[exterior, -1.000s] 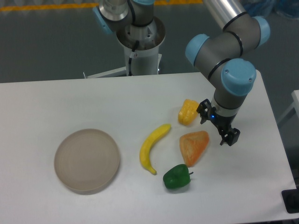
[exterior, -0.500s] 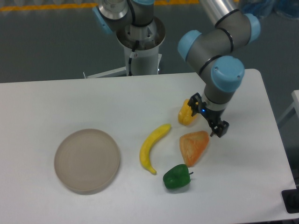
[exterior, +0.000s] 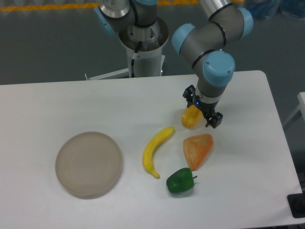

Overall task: Pick up the yellow pepper from the table
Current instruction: 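Lower the gripper over the yellow pepper and close on it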

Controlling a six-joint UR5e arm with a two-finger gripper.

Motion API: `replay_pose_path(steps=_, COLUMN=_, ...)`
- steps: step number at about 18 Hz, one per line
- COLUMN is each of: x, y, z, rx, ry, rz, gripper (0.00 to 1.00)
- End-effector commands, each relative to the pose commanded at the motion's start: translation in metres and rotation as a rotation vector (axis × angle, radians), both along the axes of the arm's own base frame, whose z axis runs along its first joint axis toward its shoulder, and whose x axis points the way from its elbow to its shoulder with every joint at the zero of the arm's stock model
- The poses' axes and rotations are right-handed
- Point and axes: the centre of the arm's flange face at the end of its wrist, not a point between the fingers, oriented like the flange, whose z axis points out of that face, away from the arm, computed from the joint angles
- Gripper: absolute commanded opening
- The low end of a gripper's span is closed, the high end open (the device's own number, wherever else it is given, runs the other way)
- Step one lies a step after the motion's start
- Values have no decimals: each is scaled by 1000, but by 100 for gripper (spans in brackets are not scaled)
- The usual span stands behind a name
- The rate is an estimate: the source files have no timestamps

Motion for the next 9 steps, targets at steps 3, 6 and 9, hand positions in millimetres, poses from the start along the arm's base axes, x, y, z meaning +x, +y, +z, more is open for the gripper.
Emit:
replay_pose_path(steps=3, x=4, y=-4, z=-9, rx=-13, ry=-9, rz=26, gripper=100)
replay_pose_path(steps=6, x=10, y=-11, z=-22, rx=-22, ry=-10, rz=79, gripper=100)
replay_pose_path(steps=9, x=18, y=-20, z=-36, rx=-31, ry=-16, rz=91, gripper=100)
